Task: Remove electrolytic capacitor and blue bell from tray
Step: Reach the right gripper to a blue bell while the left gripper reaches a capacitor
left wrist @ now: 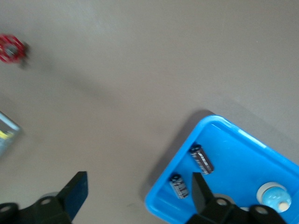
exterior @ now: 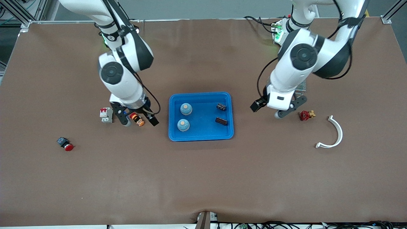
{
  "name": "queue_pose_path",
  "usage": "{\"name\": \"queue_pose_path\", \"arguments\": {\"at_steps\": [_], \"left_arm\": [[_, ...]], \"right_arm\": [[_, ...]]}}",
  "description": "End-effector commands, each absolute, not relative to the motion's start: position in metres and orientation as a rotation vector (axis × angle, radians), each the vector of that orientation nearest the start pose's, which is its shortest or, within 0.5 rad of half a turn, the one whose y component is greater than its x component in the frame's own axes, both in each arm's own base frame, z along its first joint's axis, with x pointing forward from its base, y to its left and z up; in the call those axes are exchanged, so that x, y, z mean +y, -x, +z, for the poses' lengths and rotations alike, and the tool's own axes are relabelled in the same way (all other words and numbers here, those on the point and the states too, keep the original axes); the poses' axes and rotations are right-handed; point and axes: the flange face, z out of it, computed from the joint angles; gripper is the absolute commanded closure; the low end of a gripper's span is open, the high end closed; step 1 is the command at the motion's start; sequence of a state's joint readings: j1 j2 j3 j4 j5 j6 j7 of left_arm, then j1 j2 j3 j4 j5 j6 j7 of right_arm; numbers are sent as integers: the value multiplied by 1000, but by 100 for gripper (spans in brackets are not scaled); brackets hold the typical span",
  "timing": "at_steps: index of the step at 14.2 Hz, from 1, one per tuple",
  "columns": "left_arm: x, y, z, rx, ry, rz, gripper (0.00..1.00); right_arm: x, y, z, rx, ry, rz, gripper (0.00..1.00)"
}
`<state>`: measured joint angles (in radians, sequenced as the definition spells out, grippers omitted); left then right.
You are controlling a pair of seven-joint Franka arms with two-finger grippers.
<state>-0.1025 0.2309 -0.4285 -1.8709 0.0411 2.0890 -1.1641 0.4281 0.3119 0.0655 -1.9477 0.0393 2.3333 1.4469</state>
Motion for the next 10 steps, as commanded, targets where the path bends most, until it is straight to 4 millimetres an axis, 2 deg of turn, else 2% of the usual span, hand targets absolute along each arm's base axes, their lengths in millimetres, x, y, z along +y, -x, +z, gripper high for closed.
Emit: {"name": "queue_pose_path", "arguments": {"at_steps": [1,4,7,10], "left_arm": [[-331,-533,366,-1084,2986,10,12],[-368,-532,332,-1229,2948,-8,21],[-413,-522,293,-1289,2895,-40,28],[-434,-529,255,-1309,2850,-117,39]], "right_arm": [[315,-545,296,1540,2646,0,0],[334,-539,256,1632,2617,21,0],[364,-533,229,1742,2582,-7,0],[383,-535,198,1809,2567,-97,0]]}}
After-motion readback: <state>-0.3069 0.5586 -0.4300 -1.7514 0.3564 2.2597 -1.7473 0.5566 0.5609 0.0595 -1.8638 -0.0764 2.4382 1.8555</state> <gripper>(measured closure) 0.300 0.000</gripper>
